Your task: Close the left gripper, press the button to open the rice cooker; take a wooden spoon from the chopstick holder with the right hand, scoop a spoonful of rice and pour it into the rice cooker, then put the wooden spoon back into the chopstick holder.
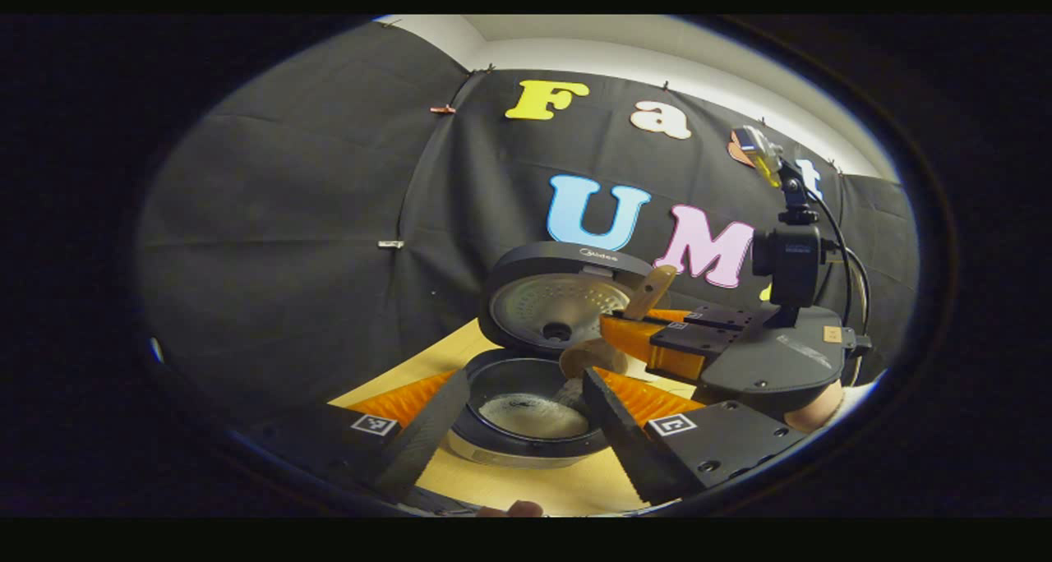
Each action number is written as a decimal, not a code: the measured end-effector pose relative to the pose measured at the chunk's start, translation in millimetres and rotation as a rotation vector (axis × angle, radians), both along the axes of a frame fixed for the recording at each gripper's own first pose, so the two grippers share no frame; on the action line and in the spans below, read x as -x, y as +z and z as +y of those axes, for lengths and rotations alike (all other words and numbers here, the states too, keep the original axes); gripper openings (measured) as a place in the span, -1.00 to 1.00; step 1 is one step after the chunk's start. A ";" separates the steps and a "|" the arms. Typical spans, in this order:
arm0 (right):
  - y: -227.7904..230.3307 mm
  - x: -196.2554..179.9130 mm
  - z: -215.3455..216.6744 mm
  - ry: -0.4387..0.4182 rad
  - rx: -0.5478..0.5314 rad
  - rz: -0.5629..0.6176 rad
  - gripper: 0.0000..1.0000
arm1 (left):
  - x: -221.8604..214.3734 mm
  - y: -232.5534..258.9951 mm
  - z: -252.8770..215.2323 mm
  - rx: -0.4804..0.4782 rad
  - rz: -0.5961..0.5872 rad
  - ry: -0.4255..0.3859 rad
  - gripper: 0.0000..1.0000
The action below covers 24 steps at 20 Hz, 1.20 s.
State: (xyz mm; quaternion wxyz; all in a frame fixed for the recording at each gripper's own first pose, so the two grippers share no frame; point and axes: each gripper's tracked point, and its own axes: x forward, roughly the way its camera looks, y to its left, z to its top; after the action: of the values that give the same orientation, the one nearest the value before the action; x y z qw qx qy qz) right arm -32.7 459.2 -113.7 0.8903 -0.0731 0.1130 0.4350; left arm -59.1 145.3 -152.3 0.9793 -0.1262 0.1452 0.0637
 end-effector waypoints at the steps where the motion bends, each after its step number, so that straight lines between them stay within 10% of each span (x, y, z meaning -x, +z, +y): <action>1: 2.0 4.9 3.6 0.024 0.015 -0.035 -0.84 | 0.3 0.7 0.4 0.000 0.000 0.001 0.90; 8: 4.4 7.6 7.8 0.076 0.046 -0.101 -0.85 | 12.0 -5.3 10.9 0.008 0.006 0.022 0.83; 24: 15.0 -9.8 -44.8 -0.136 -0.373 0.442 -0.84 | 10.7 -1.5 6.8 -0.013 0.001 0.025 0.89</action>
State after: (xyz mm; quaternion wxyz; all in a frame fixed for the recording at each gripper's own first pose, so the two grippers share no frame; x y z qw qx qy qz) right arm -23.0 414.4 -98.8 0.8692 0.1959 0.2270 0.3931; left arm -69.8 152.1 -153.8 0.9791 -0.1217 0.1439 0.0770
